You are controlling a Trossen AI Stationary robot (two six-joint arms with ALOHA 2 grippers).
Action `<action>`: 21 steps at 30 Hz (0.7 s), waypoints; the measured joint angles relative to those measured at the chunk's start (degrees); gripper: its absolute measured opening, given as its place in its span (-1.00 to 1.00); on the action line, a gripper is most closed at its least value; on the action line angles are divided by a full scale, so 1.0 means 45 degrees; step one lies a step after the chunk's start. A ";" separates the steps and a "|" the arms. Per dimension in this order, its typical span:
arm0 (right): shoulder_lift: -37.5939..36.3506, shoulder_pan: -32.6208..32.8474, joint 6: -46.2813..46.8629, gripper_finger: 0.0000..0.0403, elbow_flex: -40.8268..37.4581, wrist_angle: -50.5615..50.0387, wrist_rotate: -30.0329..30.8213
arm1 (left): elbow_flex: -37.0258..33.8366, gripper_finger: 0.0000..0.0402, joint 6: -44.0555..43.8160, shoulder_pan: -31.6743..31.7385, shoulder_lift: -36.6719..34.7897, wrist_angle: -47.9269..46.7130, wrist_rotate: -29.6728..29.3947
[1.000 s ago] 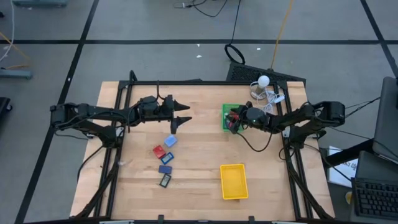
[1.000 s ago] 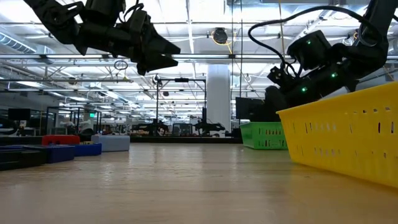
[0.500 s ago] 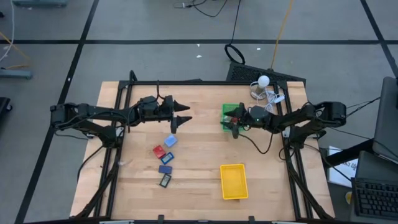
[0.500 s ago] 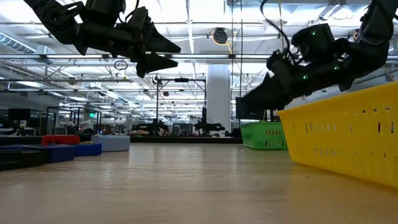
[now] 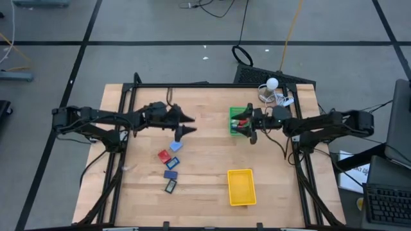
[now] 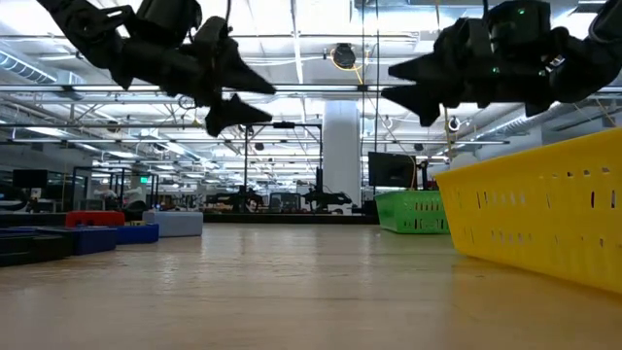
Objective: Pick & Place Office items
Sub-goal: Put the blue charger adapter into the green bin
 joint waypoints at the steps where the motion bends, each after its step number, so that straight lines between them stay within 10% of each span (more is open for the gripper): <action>1: -0.0172 0.0000 -0.0195 0.17 0.0000 -0.0004 -0.0004 | 0.0071 0.34 -0.0031 -0.0206 0.0000 -0.0708 0.0032; 10: -0.0625 -0.0003 -0.0962 0.16 0.0000 -0.0180 0.0062 | 0.1102 0.34 -0.2005 -0.2621 0.0005 -0.8071 -0.2363; 21: -0.0620 0.0000 -0.1178 0.14 0.0000 -0.0860 0.0082 | 0.1146 0.34 -0.3434 -0.3671 0.0613 -0.9893 -0.4810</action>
